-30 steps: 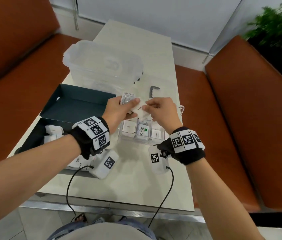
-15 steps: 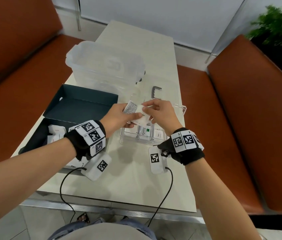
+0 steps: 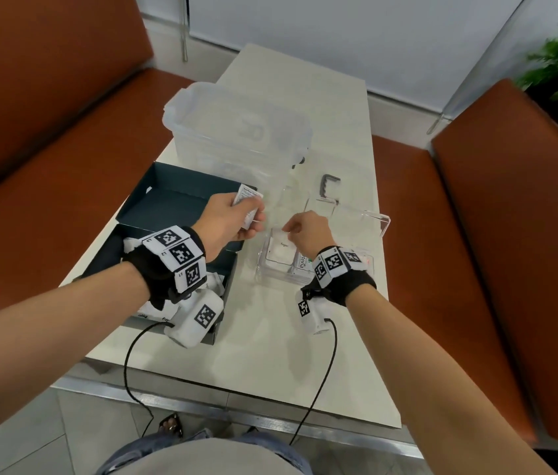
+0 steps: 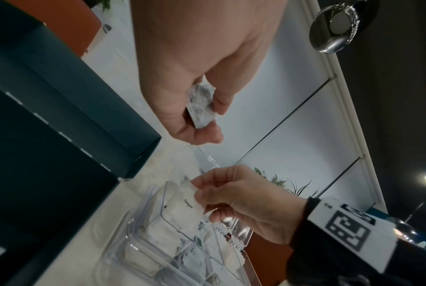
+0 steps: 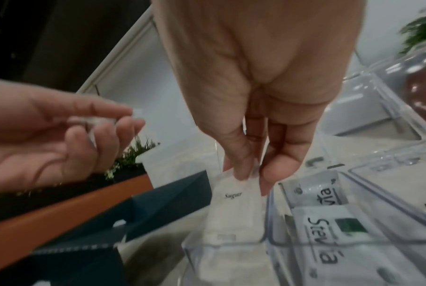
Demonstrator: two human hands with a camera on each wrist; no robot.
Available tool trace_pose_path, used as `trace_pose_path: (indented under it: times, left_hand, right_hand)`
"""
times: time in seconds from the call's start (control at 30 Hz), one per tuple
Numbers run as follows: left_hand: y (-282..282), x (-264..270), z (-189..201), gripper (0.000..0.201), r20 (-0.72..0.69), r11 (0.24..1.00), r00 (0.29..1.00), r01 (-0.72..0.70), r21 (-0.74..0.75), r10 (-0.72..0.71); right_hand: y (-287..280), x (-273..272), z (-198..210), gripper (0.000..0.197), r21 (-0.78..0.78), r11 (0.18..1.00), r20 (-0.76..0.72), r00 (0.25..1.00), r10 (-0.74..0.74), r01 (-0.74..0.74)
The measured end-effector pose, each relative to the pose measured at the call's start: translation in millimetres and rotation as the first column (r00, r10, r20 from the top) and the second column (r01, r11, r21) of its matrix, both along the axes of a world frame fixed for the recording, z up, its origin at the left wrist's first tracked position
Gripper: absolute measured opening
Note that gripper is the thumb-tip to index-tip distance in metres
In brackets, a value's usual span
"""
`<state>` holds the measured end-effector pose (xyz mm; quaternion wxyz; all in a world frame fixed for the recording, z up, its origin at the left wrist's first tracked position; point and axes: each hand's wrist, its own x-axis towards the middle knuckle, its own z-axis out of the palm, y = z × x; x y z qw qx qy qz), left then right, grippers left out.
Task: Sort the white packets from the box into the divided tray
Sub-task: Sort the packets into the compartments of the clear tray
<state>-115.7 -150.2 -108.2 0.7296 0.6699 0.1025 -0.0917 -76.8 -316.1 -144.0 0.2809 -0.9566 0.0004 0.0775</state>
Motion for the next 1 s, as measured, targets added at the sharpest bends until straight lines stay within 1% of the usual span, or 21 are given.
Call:
trace_pose_path:
  times: [0.07, 0.13, 0.2, 0.27, 0.37, 0.47, 0.57, 0.63, 0.73, 0.77, 0.8, 0.87, 0.9, 0.97, 1.0]
  left_hand:
    - [0, -2, 0, 0.018, -0.001, 1.000, 1.000, -0.004, -0.002, 0.004]
    - [1, -3, 0, 0.020, -0.004, 1.000, 1.000, -0.012, -0.006, 0.012]
    - [1, -4, 1, 0.024, -0.015, 1.000, 1.000, -0.015, -0.025, 0.015]
    - [2, -5, 4, 0.030, -0.052, 0.997, 0.999, -0.011, -0.077, 0.007]
    - [2, -6, 8, 0.037, -0.114, 0.989, 0.993, -0.008, -0.147, -0.008]
    - [1, -8, 11, 0.039, -0.143, 0.976, 0.989, -0.006, -0.217, -0.026]
    - [-1, -8, 11, 0.038, -0.173, 0.965, 0.984, -0.003, -0.262, -0.044]
    - [-4, -7, 11, 0.041, -0.181, 0.970, 0.982, 0.008, -0.245, -0.054]
    - [-13, -5, 13, 0.043, -0.189, 0.976, 0.980, 0.025, -0.216, -0.067]
    - [-16, -4, 13, 0.042, -0.193, 0.978, 0.978, 0.036, -0.207, -0.077]
    - [-19, -3, 15, 0.041, -0.197, 0.979, 0.977, 0.044, -0.200, -0.084]
    - [-27, 1, 16, 0.038, -0.187, 0.983, 0.977, 0.071, -0.168, -0.102]
    - [-31, 3, 16, 0.037, -0.174, 0.989, 0.979, 0.088, -0.117, -0.108]
    - [-43, 9, 16, 0.036, -0.137, 0.992, 0.984, 0.122, 0.038, -0.116]
    - [-50, 12, 14, 0.036, -0.117, 0.983, 0.984, 0.145, 0.115, -0.132]
  right_hand:
    - [6, 0, -6, 0.030, -0.024, 1.000, -0.022, 1.000, 0.012, -0.012]
    - [9, -1, -12, 0.028, -0.056, 0.998, -0.011, 1.000, -0.013, 0.013]
    - [12, -2, -18, 0.027, -0.148, 0.989, 0.023, 0.999, -0.023, 0.027]
    - [12, -2, -21, 0.024, -0.256, 0.967, 0.067, 0.998, 0.013, 0.005]
    - [7, -1, -22, 0.018, -0.327, 0.945, 0.134, 0.988, 0.082, -0.034]
    - [7, -5, -22, 0.014, -0.411, 0.911, 0.202, 0.969, 0.143, -0.048]
    - [9, -10, -25, 0.016, -0.462, 0.882, 0.125, 0.977, 0.173, -0.097]
    - [10, -11, -25, 0.019, -0.465, 0.878, 0.088, 0.981, 0.174, -0.114]
    - [8, -13, -20, 0.021, -0.471, 0.871, 0.070, 0.978, 0.194, -0.139]
    - [4, -14, -17, 0.022, -0.448, 0.883, 0.064, 0.980, 0.187, -0.140]
    - [0, -14, -12, 0.022, -0.392, 0.912, 0.066, 0.985, 0.162, -0.124]
    - [-15, -15, 1, 0.021, -0.182, 0.982, 0.107, 0.992, 0.069, -0.048]
    - [-23, -15, 9, 0.019, -0.049, 0.999, 0.139, 0.990, 0.014, -0.007]
    - [-41, -17, 26, 0.016, 0.198, 0.979, 0.176, 0.980, -0.094, 0.059]
    - [-48, -19, 33, 0.017, 0.297, 0.951, 0.157, 0.978, -0.138, 0.087]
